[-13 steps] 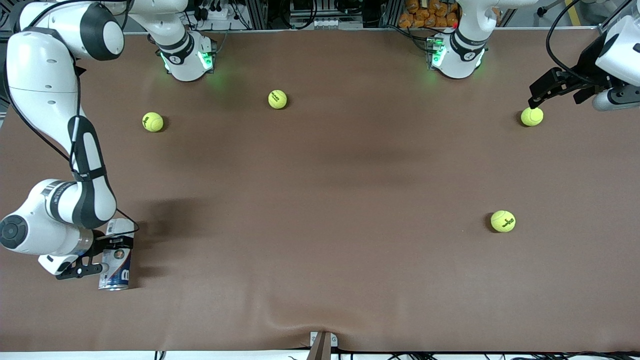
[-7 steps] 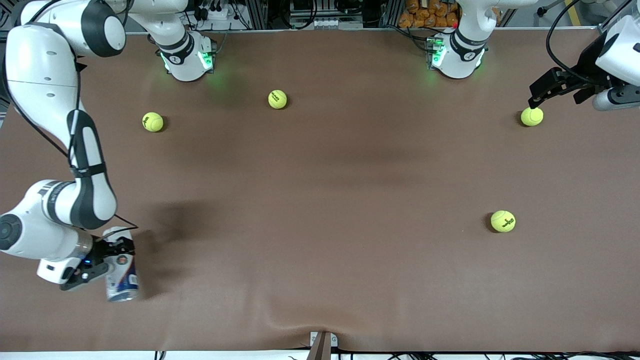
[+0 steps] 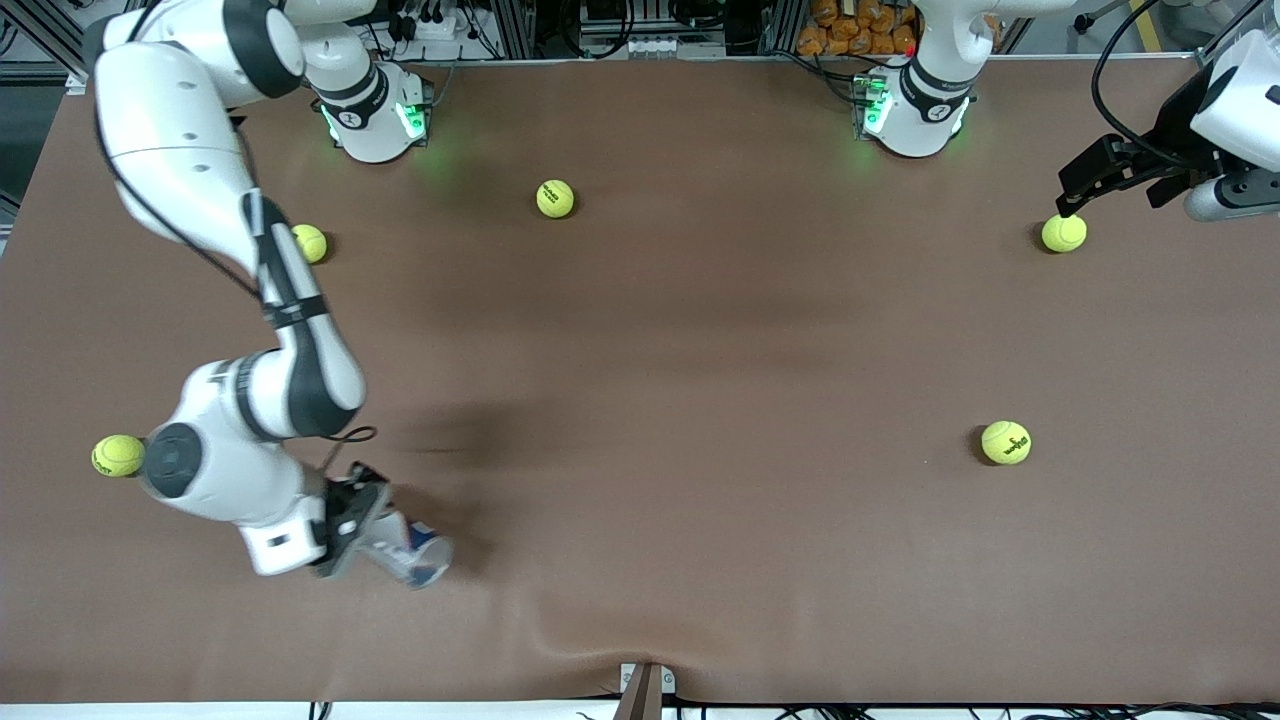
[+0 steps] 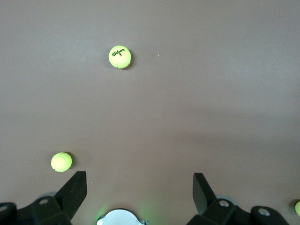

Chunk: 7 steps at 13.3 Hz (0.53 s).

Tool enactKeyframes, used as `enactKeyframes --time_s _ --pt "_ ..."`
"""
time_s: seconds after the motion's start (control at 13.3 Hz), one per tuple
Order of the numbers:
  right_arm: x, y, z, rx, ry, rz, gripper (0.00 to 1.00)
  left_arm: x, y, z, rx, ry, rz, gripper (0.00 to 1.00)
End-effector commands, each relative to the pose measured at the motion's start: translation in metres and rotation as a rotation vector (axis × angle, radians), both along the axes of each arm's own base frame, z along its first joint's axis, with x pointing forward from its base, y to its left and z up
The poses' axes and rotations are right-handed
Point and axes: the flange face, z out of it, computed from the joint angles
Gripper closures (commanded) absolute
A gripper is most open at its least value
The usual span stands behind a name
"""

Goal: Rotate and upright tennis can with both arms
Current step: 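Lift the can with the right gripper and carry it toward table center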

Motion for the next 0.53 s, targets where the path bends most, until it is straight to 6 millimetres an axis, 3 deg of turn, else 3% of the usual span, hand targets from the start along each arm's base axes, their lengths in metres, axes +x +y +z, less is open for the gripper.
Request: enactKeyframes --time_s 0.0,0.3,0.45 --pt "-0.013 0.057 0.005 -0.011 -0.026 0.228 0.30 -0.002 0.003 0.008 0.014 -0.012 -0.020 0.00" --pt "-0.056 0.173 0.001 -0.078 -0.052 0.521 0.32 -0.004 0.005 0.009 0.014 -0.012 -0.019 0.00" --pt "-0.081 0.219 -0.008 -0.161 -0.058 0.610 0.36 -0.006 0.005 0.010 0.014 -0.009 -0.019 0.00"
